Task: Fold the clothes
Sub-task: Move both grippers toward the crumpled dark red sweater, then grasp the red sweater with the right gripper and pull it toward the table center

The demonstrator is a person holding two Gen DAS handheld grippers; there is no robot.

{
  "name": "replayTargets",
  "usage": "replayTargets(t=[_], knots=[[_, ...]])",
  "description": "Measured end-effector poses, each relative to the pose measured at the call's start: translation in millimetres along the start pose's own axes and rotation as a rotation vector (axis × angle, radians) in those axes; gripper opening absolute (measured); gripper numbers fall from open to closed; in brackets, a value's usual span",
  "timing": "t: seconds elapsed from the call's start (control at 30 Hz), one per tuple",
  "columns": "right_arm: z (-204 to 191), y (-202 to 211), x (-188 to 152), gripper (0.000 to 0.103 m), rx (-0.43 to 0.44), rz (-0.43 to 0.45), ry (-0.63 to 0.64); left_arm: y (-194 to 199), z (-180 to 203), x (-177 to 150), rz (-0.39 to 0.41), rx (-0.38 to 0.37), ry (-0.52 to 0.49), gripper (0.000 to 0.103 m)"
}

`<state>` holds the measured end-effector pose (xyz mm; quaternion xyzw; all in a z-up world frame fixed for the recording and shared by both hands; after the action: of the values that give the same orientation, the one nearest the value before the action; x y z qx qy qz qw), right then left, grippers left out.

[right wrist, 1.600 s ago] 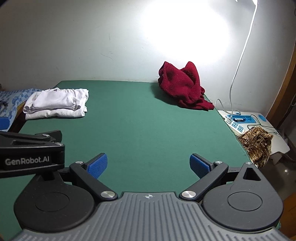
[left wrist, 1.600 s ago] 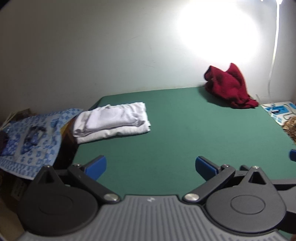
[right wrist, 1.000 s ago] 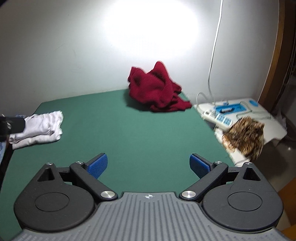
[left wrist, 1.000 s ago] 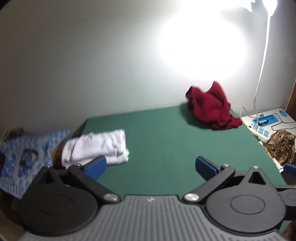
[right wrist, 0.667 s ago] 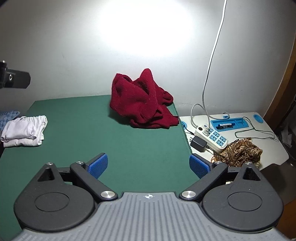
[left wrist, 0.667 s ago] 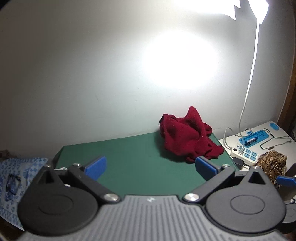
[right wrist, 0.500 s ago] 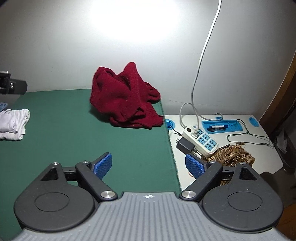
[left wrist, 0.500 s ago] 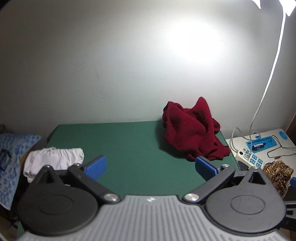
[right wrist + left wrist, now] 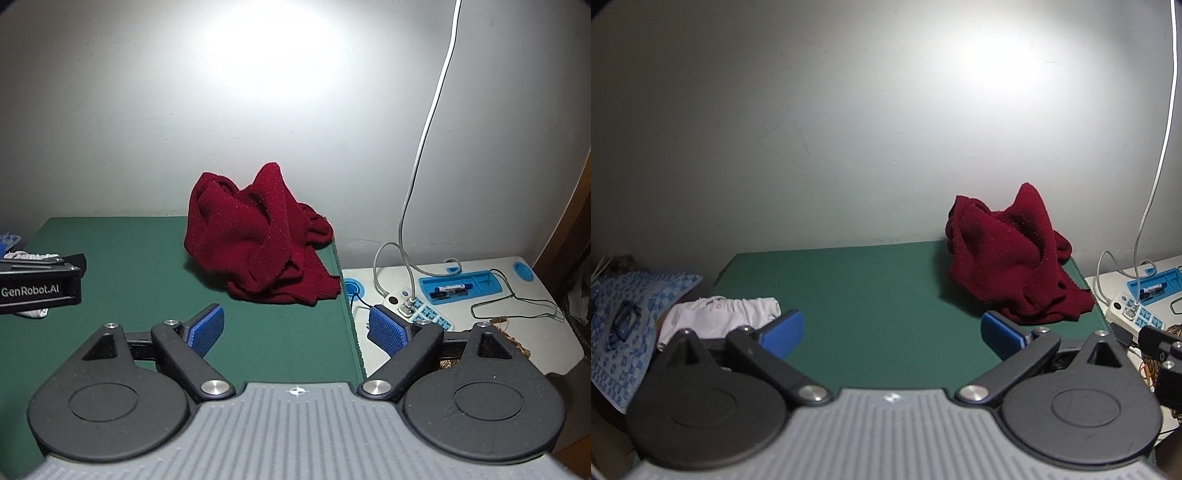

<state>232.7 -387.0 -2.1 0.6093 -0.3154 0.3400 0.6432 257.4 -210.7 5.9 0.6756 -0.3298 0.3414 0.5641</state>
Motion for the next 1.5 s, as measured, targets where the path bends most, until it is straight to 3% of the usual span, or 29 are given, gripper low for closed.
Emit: replayTargets(t=[0.3,0.43,0.5,0.6,0.73,1.0,1.03,1.07,1.1,1.2,1.37,1.5], knots=[[-5,-27,10,0.088,-0.065,0.005,-0.032,-41,21,9,0.013,-0.024,-0.093,0.102],[-1,-63,2,0.086,-0.062,-0.014,-0.064,-82,44,-12,-0.064,-0.085,-0.155,0.102],[3,-86,-6,0.073,-0.061,-0.046,-0.089,-103,47,-29,-0.126,-0.114,-0.148,0.102],[11,-119,-18,0.064,-0.059,-0.092,-0.125,-129,47,-49,-0.198,-0.147,-0.120,0.102],[18,-161,-16,0.061,-0.060,-0.118,-0.172,-148,39,-61,-0.235,-0.185,-0.077,0.102],[1,-246,23,0.062,-0.036,-0.060,-0.147,-157,16,-93,-0.279,-0.211,-0.026,0.102],[-1,-256,24,0.058,-0.034,-0.068,-0.142,-156,15,-98,-0.289,-0.215,-0.029,0.102],[-3,-263,22,0.029,-0.023,-0.078,-0.129,-154,15,-103,-0.300,-0.227,-0.032,0.102],[-4,-262,22,0.008,-0.014,-0.073,-0.125,-152,13,-106,-0.307,-0.236,-0.031,0.102],[-4,-247,24,0.008,0.000,-0.034,-0.128,-147,9,-108,-0.290,-0.231,-0.032,0.102],[-10,-163,23,0.007,0.200,0.047,-0.127,-140,3,-104,-0.280,-0.252,0.011,0.102],[-15,-88,-8,0.007,0.321,0.054,-0.060,-135,0,-104,-0.269,-0.259,0.034,0.102]])
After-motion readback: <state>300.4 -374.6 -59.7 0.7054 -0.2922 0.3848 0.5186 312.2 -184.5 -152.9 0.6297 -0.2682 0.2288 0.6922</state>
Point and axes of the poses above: each gripper's, at about its wrist camera, not at the fingertips, and y roughly against the way its jaws point, z to its right, x to its top, the point moved 8 cm from there along -y, roughly the way its jaws point, and after that the axes turned 4 degrees about z, right-handed, at the moved point
